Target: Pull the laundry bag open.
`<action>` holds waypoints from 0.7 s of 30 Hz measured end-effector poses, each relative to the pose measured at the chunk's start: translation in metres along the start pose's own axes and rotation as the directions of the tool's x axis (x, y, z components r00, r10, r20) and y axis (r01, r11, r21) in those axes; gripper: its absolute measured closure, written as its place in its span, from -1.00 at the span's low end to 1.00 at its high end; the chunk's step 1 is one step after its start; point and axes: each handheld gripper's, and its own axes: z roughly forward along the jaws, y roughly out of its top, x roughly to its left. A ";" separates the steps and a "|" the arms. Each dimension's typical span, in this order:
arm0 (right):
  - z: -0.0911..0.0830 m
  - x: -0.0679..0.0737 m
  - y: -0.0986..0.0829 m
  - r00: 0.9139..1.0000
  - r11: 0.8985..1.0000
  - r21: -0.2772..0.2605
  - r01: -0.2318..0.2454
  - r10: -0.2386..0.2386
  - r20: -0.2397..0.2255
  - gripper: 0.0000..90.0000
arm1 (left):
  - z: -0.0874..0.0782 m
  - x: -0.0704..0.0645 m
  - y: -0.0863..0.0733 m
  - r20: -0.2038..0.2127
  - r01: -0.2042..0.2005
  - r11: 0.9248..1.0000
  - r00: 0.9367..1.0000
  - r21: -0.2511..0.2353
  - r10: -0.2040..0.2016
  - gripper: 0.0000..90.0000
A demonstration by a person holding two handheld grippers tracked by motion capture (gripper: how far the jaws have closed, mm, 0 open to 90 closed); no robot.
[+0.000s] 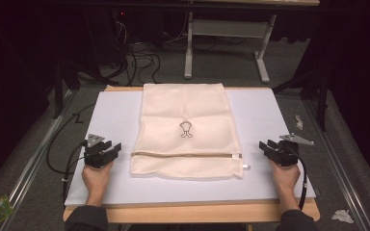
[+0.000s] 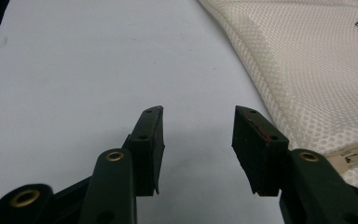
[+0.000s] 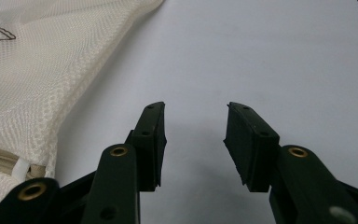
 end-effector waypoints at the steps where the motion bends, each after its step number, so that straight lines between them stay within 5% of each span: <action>1: 0.000 0.000 -0.001 1.000 1.000 -0.002 -0.004 0.004 0.002 0.29 | 0.001 0.000 0.000 0.000 -0.001 1.000 1.000 -0.002 0.001 0.19; 15: 0.004 0.006 -0.007 0.998 0.999 -0.012 0.041 -0.040 0.042 0.16 | 0.002 -0.008 -0.004 -0.030 -0.057 0.998 0.998 -0.024 0.056 0.11; 21: 0.005 0.003 -0.007 0.998 1.000 -0.002 0.006 -0.006 0.057 0.06 | 0.004 -0.008 -0.004 -0.038 -0.053 0.999 0.998 -0.007 0.053 0.07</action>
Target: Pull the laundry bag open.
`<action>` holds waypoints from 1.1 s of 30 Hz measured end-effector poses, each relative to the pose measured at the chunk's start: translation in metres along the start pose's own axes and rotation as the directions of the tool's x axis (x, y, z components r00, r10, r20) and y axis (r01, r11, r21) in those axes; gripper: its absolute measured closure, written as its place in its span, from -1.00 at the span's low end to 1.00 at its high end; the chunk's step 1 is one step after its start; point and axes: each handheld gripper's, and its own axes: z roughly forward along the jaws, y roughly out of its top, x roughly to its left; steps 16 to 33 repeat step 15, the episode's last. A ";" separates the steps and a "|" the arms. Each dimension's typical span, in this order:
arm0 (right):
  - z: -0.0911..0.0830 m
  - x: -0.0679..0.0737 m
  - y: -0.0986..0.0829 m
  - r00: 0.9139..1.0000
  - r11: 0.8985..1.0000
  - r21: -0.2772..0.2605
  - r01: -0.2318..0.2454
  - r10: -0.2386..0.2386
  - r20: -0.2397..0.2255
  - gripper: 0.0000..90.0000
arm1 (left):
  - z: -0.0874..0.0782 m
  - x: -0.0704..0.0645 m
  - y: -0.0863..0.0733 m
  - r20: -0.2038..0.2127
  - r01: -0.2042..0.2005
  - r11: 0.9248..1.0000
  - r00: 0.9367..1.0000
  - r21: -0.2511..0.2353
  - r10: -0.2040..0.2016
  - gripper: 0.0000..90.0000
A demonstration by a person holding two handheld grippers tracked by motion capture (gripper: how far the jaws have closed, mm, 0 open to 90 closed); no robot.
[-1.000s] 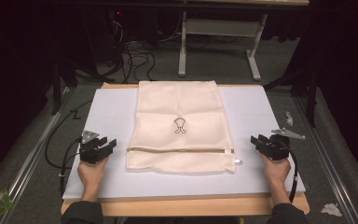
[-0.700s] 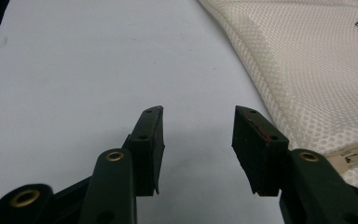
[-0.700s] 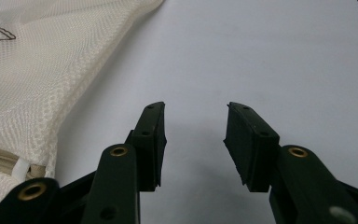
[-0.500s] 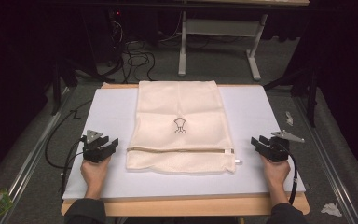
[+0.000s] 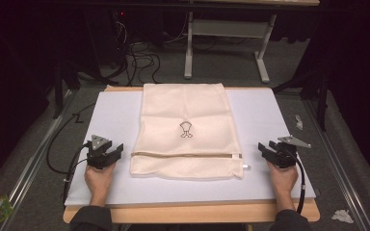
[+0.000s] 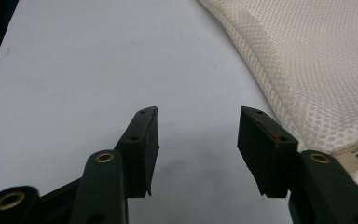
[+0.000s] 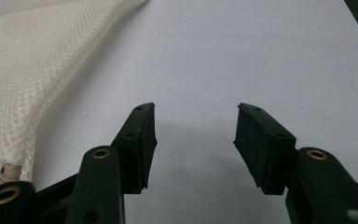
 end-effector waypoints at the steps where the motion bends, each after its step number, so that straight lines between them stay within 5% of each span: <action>1: 0.001 0.000 0.000 1.000 1.000 0.007 -0.003 0.003 0.001 0.05 | 0.000 0.000 0.000 -0.002 0.000 1.000 1.000 -0.001 0.000 0.07; 33: 0.003 0.002 0.001 1.000 0.999 0.029 0.025 -0.025 0.009 -0.01 | 0.001 0.000 0.000 -0.001 0.002 1.000 1.000 0.011 -0.002 0.04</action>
